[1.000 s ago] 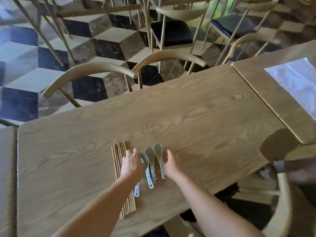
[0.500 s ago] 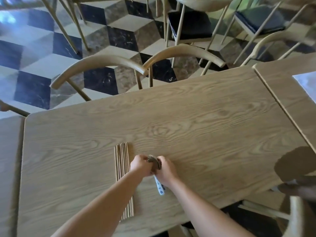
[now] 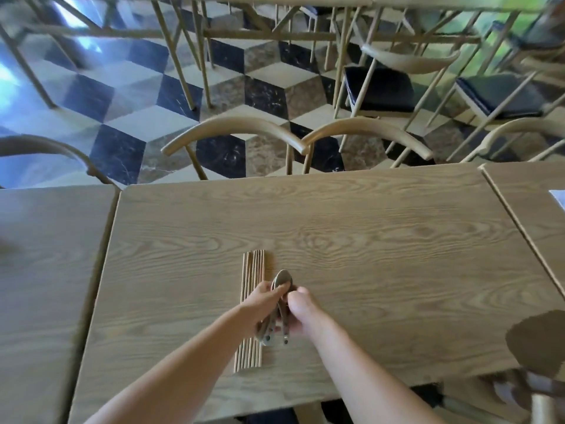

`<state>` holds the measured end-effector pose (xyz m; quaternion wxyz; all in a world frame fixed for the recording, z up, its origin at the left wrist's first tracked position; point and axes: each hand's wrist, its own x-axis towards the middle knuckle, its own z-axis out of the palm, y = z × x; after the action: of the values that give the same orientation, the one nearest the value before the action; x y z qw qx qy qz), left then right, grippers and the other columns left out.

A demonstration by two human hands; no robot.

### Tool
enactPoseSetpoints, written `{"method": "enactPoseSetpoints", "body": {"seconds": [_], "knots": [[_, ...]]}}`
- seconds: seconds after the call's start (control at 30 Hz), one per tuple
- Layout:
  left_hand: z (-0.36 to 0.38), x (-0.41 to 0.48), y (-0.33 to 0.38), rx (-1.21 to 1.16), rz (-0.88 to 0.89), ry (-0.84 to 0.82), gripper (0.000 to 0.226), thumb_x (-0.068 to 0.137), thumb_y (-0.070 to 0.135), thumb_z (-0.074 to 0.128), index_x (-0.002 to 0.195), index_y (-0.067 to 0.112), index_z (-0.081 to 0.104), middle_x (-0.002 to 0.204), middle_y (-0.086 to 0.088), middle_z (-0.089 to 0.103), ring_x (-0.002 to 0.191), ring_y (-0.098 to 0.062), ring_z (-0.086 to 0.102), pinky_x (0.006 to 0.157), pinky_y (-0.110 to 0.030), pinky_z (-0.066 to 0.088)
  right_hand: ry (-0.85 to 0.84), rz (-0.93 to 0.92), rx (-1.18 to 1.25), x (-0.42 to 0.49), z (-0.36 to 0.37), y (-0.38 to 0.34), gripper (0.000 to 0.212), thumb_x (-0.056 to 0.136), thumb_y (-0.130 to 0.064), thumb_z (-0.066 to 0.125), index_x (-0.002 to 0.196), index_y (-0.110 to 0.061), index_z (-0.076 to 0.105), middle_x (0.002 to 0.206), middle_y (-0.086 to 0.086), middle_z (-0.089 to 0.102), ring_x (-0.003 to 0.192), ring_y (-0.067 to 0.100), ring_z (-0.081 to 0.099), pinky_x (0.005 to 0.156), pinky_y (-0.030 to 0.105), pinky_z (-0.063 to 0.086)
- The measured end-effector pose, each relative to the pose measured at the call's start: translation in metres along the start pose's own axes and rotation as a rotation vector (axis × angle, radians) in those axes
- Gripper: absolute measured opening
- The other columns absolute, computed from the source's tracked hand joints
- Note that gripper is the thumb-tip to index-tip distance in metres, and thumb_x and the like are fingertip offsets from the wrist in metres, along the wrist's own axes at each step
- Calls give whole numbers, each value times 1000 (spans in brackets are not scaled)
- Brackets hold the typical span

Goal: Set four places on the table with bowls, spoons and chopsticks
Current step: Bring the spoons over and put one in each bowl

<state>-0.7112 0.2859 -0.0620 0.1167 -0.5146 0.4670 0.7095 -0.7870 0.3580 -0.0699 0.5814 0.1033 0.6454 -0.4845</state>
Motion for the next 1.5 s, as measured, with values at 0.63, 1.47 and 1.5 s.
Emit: {"method": "enactPoseSetpoints", "body": {"seconds": [0.63,1.47,1.5], "knots": [[-337,-319,-320,-415,32,752,73,91,70,45,93,1,72,72,-11,72,71,-27,70,61,-28,54,-454,-427,-991,-200,417,301,21,90,-10,49,95,-13,70,97,11,70,102,33,66,88,39,54],[-545,-363,-400,-886,283,721,24,102,11,51,118,-6,57,103,-20,75,91,-36,73,82,-48,58,-675,-72,-771,-164,616,351,26,100,-35,50,99,-13,63,93,7,75,83,26,69,69,34,52],[-561,-355,-391,-868,279,702,19,103,9,48,117,-3,55,103,-18,76,92,-36,74,90,-51,56,-636,-73,-738,-156,626,340,23,101,-35,47,100,-16,59,93,6,75,81,25,69,69,35,51]]}}
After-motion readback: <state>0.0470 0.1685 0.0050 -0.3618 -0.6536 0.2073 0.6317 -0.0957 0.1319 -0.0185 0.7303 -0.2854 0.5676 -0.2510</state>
